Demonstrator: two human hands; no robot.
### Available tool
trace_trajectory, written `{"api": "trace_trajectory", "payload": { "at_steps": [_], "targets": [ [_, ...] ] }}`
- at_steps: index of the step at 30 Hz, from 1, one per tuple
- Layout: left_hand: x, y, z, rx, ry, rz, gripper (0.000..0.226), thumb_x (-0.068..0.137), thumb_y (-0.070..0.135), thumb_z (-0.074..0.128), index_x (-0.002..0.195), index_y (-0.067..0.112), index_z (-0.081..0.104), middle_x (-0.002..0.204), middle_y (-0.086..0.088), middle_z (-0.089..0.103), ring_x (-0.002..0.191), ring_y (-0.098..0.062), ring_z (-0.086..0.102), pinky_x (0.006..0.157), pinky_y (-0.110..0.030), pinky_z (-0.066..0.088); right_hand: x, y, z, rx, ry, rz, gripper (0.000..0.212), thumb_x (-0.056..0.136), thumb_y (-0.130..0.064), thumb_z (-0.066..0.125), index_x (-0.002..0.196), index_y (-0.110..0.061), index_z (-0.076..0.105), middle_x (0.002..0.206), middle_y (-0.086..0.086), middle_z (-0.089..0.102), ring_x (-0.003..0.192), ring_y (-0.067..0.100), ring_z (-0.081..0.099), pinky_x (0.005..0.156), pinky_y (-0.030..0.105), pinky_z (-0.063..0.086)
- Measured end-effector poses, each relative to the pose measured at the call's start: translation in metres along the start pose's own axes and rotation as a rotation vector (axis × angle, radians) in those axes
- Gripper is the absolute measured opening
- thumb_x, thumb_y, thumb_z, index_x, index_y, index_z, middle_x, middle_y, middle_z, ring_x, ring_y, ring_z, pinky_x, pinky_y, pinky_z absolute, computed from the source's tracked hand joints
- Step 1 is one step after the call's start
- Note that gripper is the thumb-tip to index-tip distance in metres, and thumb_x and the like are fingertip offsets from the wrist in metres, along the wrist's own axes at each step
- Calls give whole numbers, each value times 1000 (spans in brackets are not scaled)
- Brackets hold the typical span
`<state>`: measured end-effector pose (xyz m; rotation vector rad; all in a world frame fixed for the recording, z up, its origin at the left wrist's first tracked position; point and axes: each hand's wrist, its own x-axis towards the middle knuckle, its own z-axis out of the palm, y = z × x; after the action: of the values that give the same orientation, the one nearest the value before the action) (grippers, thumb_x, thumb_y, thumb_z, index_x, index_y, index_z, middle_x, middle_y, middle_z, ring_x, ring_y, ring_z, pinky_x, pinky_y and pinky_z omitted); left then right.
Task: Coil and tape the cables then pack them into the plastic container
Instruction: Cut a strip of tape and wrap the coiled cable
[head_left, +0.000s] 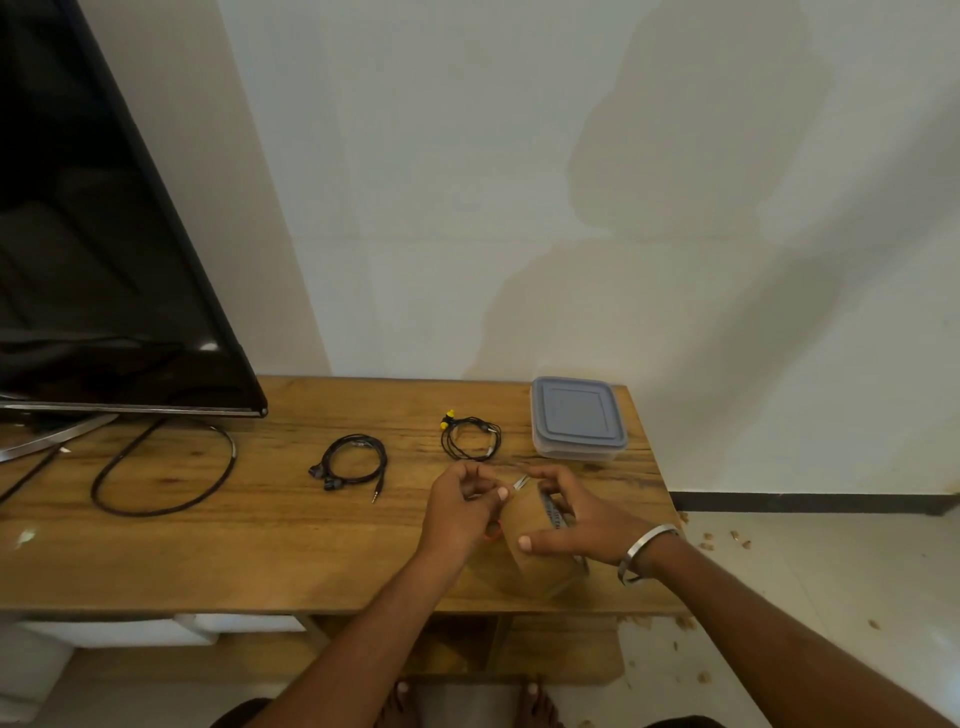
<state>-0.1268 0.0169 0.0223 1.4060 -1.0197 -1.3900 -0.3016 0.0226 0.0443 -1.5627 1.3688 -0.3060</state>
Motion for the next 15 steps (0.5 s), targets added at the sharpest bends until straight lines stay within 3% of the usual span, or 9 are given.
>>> {"api": "trace_trajectory", "payload": {
  "at_steps": [6, 10, 12, 15],
  "targets": [
    [-3, 6, -1, -68, -23, -13, 20, 87, -8, 62, 86, 7, 49, 74, 3, 68, 63, -17, 58, 57, -31, 48, 0, 1, 0, 10, -3, 11, 88, 69, -47, 78, 137, -41, 23, 134, -5, 35, 118, 12, 40, 93, 26, 42],
    [-3, 6, -2, -23, -28, 10, 18, 88, -6, 62, 84, 7, 50, 82, -2, 67, 64, -19, 56, 56, -33, 48, 2, -5, -1, -18, -42, 16, 81, 72, -51, 73, 138, -37, 26, 130, -8, 34, 120, 11, 37, 94, 27, 39],
    [-2, 6, -1, -2, -37, 20, 18, 89, -5, 62, 82, 8, 52, 85, -4, 66, 64, -19, 57, 55, -32, 47, 3, -11, -3, 16, -19, -3, 68, 75, -56, 66, 133, -33, 40, 130, -8, 43, 121, 11, 43, 94, 26, 41],
    [-1, 5, 1, 75, -38, 51, 20, 88, -1, 65, 79, 14, 55, 87, -6, 67, 72, -17, 61, 60, -34, 52, 4, -21, -9, 20, 100, -27, 36, 87, -44, 60, 115, -22, 61, 112, -4, 62, 106, 12, 59, 82, 19, 47]
  ]
}}
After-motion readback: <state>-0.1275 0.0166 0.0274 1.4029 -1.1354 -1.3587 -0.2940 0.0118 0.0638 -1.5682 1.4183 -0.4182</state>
